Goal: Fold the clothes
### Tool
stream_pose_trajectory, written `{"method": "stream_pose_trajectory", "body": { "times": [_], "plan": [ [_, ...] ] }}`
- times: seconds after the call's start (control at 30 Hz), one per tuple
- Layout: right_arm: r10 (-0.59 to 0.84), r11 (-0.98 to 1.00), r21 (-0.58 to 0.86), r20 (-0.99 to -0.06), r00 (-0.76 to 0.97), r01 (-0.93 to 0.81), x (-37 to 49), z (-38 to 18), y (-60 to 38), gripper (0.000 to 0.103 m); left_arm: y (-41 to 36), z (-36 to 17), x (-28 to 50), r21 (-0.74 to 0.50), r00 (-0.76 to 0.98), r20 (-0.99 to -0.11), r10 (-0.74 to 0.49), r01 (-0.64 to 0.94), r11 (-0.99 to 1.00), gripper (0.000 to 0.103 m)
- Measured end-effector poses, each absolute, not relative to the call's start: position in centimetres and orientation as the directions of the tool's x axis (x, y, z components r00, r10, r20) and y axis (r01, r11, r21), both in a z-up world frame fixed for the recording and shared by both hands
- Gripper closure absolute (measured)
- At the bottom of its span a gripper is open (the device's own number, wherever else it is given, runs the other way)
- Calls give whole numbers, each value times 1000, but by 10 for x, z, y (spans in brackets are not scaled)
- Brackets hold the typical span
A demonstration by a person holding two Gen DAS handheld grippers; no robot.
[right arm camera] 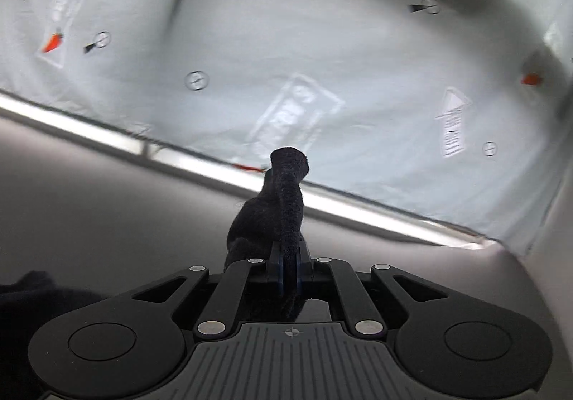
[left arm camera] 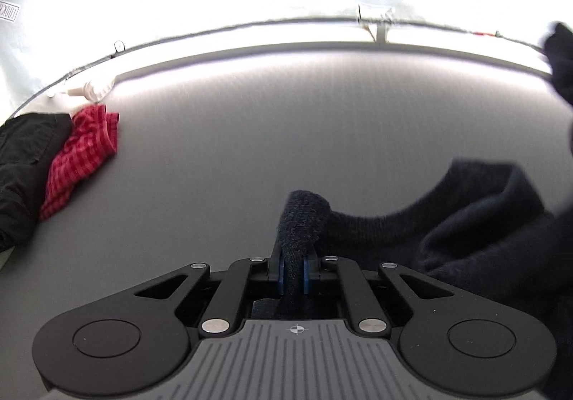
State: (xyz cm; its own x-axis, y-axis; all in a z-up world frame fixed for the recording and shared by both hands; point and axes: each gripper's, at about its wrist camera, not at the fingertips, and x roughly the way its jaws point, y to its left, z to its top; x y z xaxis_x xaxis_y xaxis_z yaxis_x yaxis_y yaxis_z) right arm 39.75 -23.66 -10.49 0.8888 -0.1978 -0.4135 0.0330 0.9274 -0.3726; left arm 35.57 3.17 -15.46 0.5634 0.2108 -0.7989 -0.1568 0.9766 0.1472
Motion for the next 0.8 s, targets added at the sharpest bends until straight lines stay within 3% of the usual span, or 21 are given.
{"method": "stream_pose_trajectory", "body": {
  "times": [0.2, 0.37, 0.53, 0.63, 0.8],
  "plan": [
    [-442, 833, -474, -262, 858, 285, 395, -96, -302, 94, 17, -141, 384, 198, 610, -755, 242, -140, 970, 93],
    [-575, 782, -442, -242, 781, 439, 395, -95, -378, 94, -4, -132, 403, 230, 620, -743, 251, -116, 966, 93],
    [-648, 705, -496, -163, 744, 506, 398, -92, -420, 96, -38, -116, 439, 294, 689, -682, 245, -49, 955, 93],
    [-647, 726, -446, -184, 740, 524, 404, -84, -443, 97, -57, -103, 466, 290, 719, -660, 219, -25, 957, 93],
    [-626, 752, -436, -235, 744, 495, 427, -100, -467, 97, -88, -111, 520, 387, 753, -604, 259, -7, 922, 92]
  ]
}}
